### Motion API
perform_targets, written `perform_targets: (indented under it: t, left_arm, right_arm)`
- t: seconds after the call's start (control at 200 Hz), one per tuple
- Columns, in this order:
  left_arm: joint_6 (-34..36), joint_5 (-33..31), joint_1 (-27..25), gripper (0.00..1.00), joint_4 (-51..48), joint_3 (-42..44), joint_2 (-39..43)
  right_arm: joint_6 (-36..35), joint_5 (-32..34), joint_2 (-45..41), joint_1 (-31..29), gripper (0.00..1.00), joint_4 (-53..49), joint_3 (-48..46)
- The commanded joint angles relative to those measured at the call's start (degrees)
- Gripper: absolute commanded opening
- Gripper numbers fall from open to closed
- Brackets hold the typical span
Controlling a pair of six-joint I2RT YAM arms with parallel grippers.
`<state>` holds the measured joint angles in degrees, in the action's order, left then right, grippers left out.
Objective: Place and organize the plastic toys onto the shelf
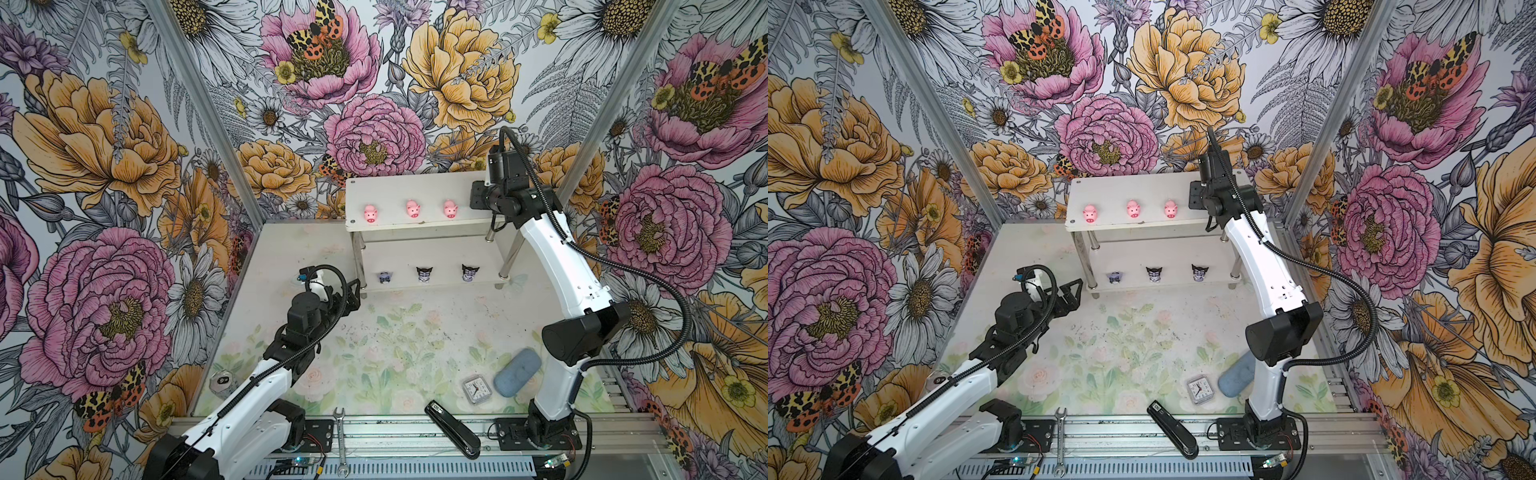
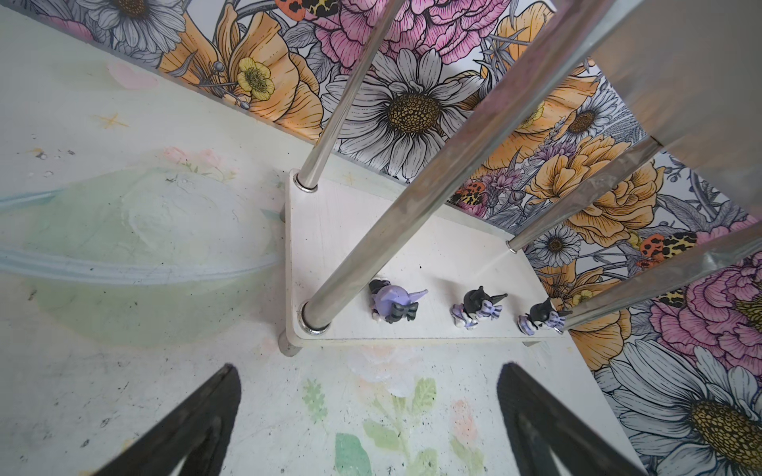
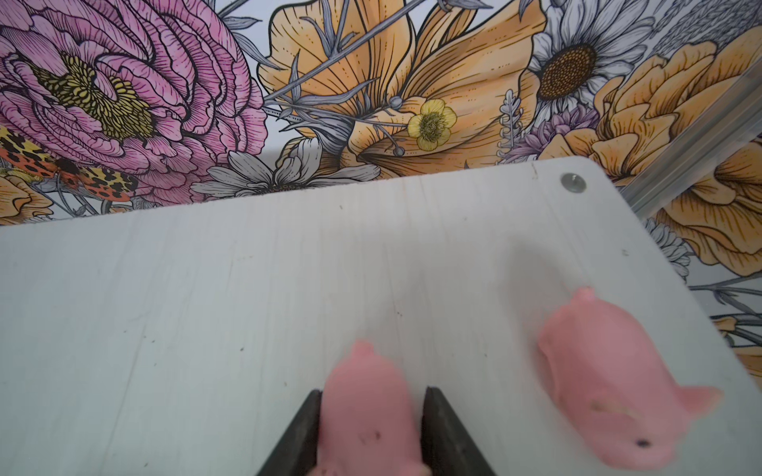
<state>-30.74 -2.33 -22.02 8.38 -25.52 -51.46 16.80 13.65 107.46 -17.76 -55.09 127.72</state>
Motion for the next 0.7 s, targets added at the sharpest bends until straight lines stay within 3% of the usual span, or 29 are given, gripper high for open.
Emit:
perform_targets:
  t: [0.0, 0.696]
  left_arm:
    - [-0.09, -1.29, -0.43, 0.99, 0.23, -1.38, 0.66]
    - [-0.36, -1.14, -1.18, 0.99, 0.06, -0.76, 1.89]
  right_arm:
    - [-0.01, -0.3, -1.29, 0.22, 0.38, -1.41, -2.2]
    - [2.1, -1.06, -10.48, -1.22, 0.32, -1.25, -10.9]
